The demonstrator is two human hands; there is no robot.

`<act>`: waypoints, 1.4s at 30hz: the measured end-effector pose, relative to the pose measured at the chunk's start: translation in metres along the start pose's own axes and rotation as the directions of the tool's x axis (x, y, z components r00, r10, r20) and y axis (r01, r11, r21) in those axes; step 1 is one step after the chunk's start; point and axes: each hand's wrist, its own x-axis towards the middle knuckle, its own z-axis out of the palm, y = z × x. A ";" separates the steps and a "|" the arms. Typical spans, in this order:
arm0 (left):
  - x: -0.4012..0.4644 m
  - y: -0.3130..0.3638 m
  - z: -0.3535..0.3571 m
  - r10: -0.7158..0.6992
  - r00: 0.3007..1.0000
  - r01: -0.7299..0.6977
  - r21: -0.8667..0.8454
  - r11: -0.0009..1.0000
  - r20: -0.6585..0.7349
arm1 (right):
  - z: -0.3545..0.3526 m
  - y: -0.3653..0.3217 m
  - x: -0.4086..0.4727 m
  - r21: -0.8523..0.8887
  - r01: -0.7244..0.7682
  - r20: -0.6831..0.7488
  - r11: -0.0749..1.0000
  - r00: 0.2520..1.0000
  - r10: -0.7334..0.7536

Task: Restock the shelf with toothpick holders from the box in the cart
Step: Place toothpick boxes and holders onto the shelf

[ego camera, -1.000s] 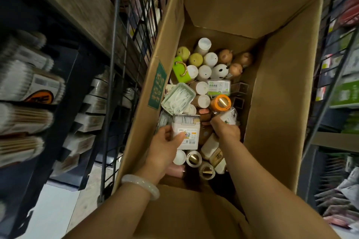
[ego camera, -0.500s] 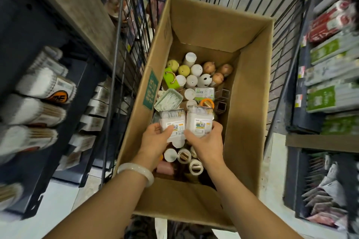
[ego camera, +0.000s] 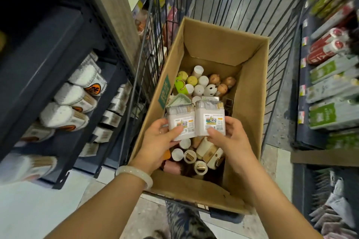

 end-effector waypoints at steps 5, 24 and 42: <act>-0.037 -0.003 -0.016 0.087 0.996 -0.086 -0.026 0.996 0.026 | -0.002 -0.009 -0.034 -0.032 0.073 0.052 0.997 0.996 -0.072; -0.315 -0.085 -0.181 0.466 0.807 -0.558 -0.208 0.804 -0.364 | 0.114 0.008 -0.267 0.002 0.362 0.527 0.932 0.792 -0.309; -0.401 -0.023 -0.315 0.597 0.586 -0.789 -0.218 0.574 -0.548 | 0.275 -0.051 -0.349 0.154 0.495 0.709 0.855 0.548 -0.445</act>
